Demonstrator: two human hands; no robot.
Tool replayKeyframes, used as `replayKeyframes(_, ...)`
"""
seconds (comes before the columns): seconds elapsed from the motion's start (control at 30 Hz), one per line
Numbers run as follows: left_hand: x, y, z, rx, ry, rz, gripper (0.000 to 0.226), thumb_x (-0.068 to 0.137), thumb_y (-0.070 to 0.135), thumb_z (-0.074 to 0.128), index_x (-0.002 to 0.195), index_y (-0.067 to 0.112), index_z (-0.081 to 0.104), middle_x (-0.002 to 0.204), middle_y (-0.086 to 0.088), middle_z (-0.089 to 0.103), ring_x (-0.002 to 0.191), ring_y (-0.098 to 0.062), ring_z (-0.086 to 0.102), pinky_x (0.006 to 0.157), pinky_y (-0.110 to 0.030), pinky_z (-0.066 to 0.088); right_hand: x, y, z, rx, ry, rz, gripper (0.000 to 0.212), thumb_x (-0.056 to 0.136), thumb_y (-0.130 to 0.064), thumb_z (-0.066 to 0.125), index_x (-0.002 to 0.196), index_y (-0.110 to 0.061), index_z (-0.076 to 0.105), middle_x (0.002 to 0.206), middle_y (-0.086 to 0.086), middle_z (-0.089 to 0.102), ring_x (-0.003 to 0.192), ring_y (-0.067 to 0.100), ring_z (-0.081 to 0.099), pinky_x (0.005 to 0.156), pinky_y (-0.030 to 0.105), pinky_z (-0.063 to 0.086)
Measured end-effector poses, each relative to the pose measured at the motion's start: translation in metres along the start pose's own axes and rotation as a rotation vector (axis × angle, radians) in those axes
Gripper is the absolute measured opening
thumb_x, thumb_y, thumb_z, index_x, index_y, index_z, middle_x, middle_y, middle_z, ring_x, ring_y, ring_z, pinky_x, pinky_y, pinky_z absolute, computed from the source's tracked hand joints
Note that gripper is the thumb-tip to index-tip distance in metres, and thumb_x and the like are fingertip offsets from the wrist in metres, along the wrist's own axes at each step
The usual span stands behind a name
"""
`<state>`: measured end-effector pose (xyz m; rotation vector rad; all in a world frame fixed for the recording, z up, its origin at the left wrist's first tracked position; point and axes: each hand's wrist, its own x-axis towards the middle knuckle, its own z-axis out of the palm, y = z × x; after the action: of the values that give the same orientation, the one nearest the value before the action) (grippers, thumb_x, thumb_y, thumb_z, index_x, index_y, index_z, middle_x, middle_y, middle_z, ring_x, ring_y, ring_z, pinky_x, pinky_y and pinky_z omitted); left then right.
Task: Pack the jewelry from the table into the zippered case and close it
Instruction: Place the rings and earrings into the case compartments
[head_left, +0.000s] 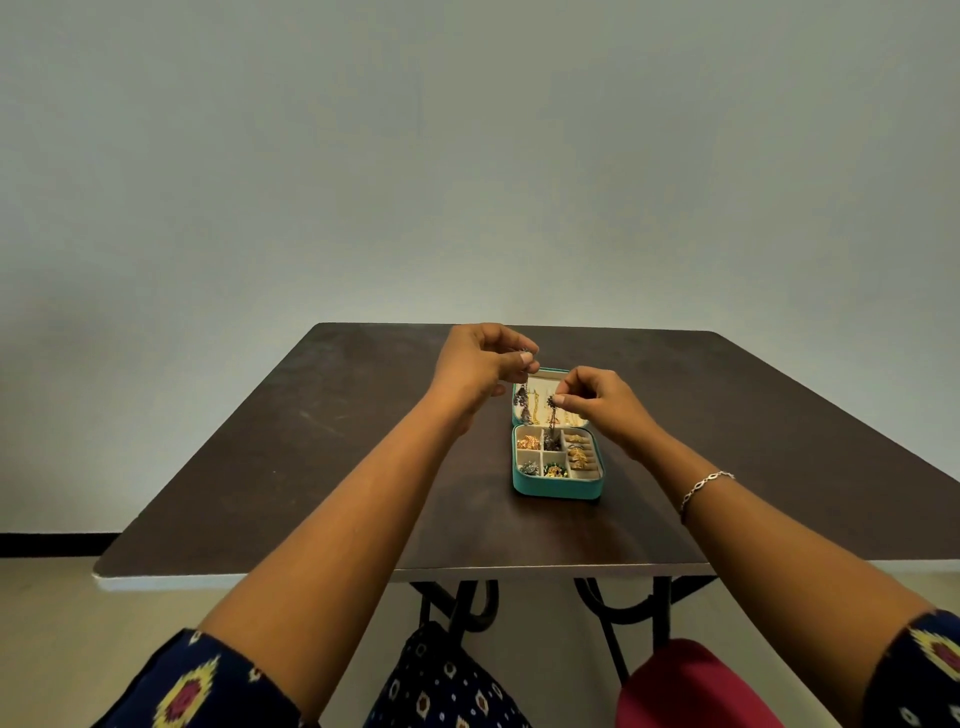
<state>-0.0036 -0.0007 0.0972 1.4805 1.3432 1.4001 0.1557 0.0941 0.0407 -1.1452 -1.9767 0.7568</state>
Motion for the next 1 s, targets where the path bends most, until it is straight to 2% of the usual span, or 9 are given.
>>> replayKeyframes(0.13,0.001,-0.002,0.003,0.015,-0.012,0.000,0.011,0.086,0.007,0.059,0.082,0.017,0.063,0.077,0.001,0.067,0.070,-0.010,0.062,0.067,-0.028,0.044,-0.001,0.003,0.002,-0.036,-0.029,0.034,0.011,0.082,-0.013,0.065,0.074,-0.018,0.059,0.087,0.008,0.066,0.087,0.021,0.062,0.080,0.038,0.051)
replayKeyframes(0.23,0.002,-0.007,0.005,0.028,0.000,-0.002,0.010,0.085,0.007,0.060,0.082,0.017,0.063,0.076,-0.001,0.068,0.068,-0.009,0.062,0.064,-0.026,0.043,-0.002,0.006,0.006,-0.096,-0.044,0.069,0.005,0.081,-0.014,0.066,0.078,-0.011,0.063,0.088,0.005,0.065,0.088,0.019,0.060,0.082,0.039,0.049)
replayKeyframes(0.37,0.004,-0.014,0.008,0.042,0.019,-0.022,0.009,0.082,0.005,0.063,0.081,0.015,0.063,0.080,-0.007,0.070,0.067,-0.010,0.062,0.059,-0.025,0.042,-0.005,0.006,0.011,-0.205,-0.026,0.052,0.011,0.080,-0.012,0.066,0.084,-0.002,0.068,0.089,-0.001,0.060,0.088,0.010,0.051,0.078,0.028,0.040)
replayKeyframes(0.57,0.006,-0.019,0.012,0.030,0.038,-0.031,0.006,0.080,0.003,0.065,0.082,0.008,0.064,0.083,-0.015,0.070,0.065,-0.013,0.062,0.044,-0.008,0.040,-0.004,0.011,0.013,-0.307,-0.040,0.066,0.013,0.080,-0.014,0.068,0.086,-0.003,0.070,0.087,-0.003,0.055,0.088,0.009,0.048,0.074,0.025,0.036)
replayKeyframes(0.77,0.007,-0.024,0.013,0.039,0.035,-0.039,0.007,0.080,0.002,0.065,0.085,0.006,0.064,0.085,-0.014,0.070,0.063,-0.010,0.061,0.043,-0.006,0.039,-0.003,0.017,0.011,-0.357,-0.025,0.047,0.012,0.082,-0.016,0.066,0.088,-0.007,0.069,0.083,-0.008,0.052,0.090,0.010,0.047,0.075,0.027,0.038)
replayKeyframes(0.83,0.008,-0.026,0.014,0.043,0.038,-0.042,0.006,0.080,0.003,0.066,0.084,0.007,0.064,0.084,-0.013,0.070,0.065,-0.012,0.062,0.043,-0.007,0.039,-0.005,0.013,0.010,-0.249,0.065,-0.010,0.008,0.083,-0.015,0.064,0.087,-0.009,0.067,0.087,-0.004,0.057,0.088,0.011,0.051,0.075,0.031,0.042)
replayKeyframes(0.9,0.008,-0.027,0.014,0.050,0.042,-0.041,0.006,0.081,0.003,0.064,0.084,0.008,0.064,0.083,-0.013,0.070,0.066,-0.012,0.063,0.043,-0.007,0.040,-0.009,0.003,0.010,0.010,0.138,-0.081,0.006,0.086,-0.017,0.061,0.085,-0.013,0.066,0.083,0.001,0.064,0.083,0.014,0.058,0.076,0.038,0.048)
replayKeyframes(0.93,0.008,-0.028,0.014,0.056,0.045,-0.038,0.006,0.081,0.004,0.064,0.084,0.009,0.064,0.083,-0.012,0.070,0.067,-0.013,0.064,0.045,-0.008,0.041,-0.012,-0.005,0.011,0.141,0.148,-0.112,0.007,0.087,-0.017,0.059,0.085,-0.015,0.065,0.081,0.002,0.065,0.079,0.014,0.060,0.073,0.037,0.050)
replayKeyframes(1.0,0.009,-0.029,0.015,0.081,0.059,-0.031,0.006,0.082,0.005,0.064,0.082,0.010,0.064,0.085,-0.012,0.070,0.071,-0.015,0.066,0.051,-0.014,0.043,-0.017,-0.020,0.013,0.291,0.101,-0.161,0.008,0.089,-0.018,0.056,0.087,-0.018,0.064,0.078,0.000,0.066,0.075,0.008,0.062,0.067,0.027,0.050)
